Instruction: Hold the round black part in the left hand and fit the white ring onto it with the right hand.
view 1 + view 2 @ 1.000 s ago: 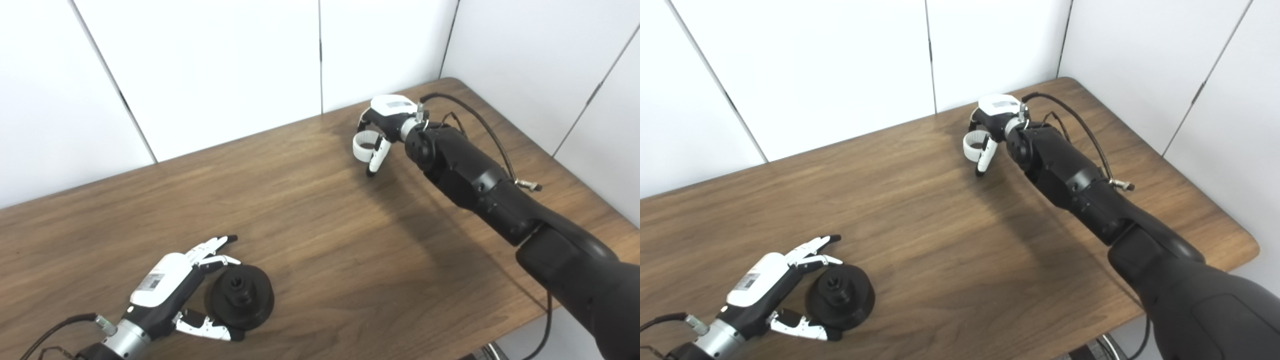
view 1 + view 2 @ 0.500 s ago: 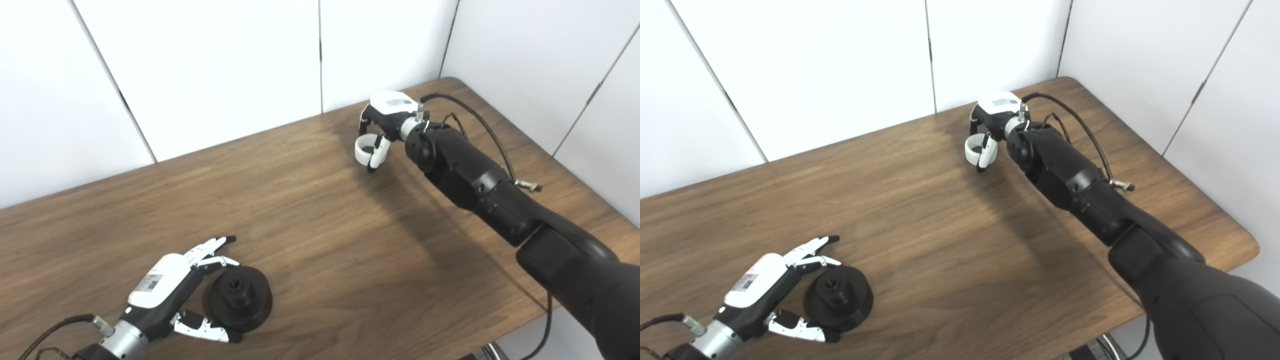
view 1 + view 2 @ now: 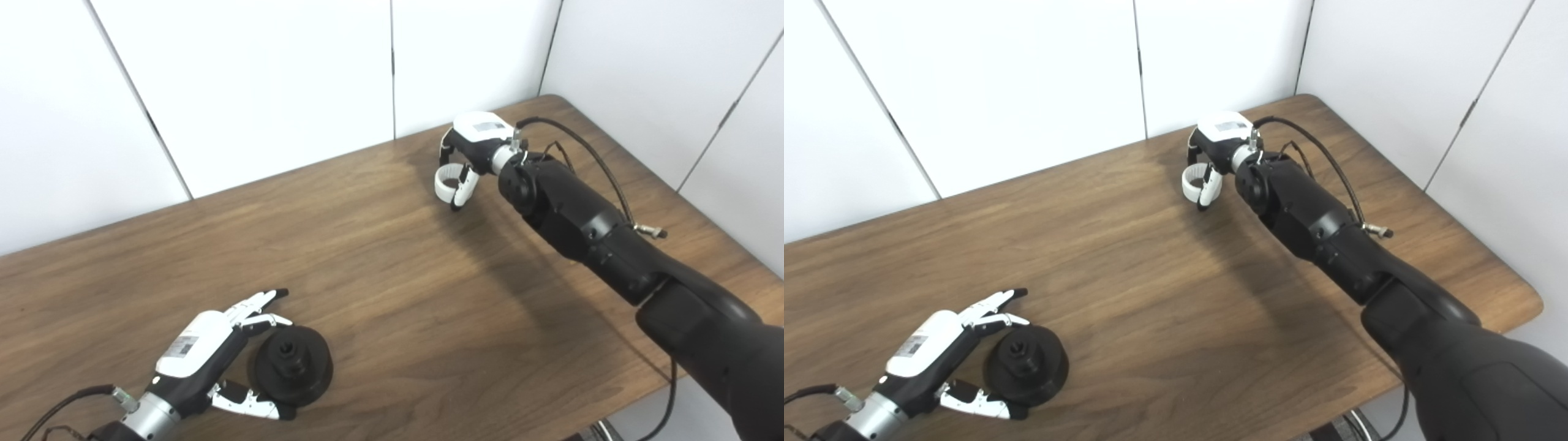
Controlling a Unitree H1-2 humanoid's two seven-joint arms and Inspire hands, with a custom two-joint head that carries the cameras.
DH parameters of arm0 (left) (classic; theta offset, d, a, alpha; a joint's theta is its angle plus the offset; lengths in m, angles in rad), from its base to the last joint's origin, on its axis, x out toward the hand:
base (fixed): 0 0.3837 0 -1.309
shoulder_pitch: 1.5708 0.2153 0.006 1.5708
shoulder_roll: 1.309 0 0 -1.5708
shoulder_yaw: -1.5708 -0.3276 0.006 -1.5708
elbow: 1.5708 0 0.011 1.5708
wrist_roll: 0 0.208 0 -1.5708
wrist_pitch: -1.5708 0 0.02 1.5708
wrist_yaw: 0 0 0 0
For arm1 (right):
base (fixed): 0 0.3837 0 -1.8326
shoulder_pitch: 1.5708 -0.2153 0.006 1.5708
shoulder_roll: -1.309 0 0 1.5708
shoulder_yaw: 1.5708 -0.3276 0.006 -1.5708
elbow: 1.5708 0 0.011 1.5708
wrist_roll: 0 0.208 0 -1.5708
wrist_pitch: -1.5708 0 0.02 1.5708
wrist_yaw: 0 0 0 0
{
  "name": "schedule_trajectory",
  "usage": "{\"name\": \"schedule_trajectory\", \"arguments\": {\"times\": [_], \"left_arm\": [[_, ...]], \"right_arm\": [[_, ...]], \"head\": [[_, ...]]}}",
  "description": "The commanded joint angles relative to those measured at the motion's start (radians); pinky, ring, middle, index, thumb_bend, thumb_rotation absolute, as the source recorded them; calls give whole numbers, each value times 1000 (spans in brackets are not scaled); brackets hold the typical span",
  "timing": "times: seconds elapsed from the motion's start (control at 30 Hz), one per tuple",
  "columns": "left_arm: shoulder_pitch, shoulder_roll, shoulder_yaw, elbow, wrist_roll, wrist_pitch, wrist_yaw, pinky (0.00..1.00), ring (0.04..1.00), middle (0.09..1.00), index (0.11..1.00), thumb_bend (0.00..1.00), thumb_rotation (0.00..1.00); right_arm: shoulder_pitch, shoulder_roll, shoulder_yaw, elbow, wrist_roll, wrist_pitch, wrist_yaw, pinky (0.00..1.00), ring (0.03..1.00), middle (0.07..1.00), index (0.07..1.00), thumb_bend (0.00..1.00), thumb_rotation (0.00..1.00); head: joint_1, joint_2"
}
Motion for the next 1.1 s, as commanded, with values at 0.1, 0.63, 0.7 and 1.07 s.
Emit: {"name": "schedule_trajectory", "arguments": {"times": [0.1, 0.63, 0.7, 1.07], "left_arm": [[36, 47, -12, 17, 48, 43, -67, 895, 959, 969, 489, 522, 73], [28, 29, -11, 35, 34, 39, -61, 894, 964, 965, 488, 522, 73], [27, 28, -11, 37, 33, 36, -59, 891, 964, 965, 488, 521, 75], [31, 17, -14, 1, 49, 88, -85, 893, 968, 967, 489, 522, 73]], "right_arm": [[-22, -34, -26, -82, 10, -27, 9, 656, 792, 775, 482, 522, 130], [-18, -21, -38, -253, 39, -59, 88, 677, 825, 781, 482, 522, 132], [-15, -18, -37, -271, 38, -56, 99, 685, 823, 782, 482, 522, 133], [22, 1, -45, -404, 70, -70, 159, 694, 815, 780, 481, 522, 132]], "head": [[1, 6], [20, 17], [26, 20], [90, 44]]}}
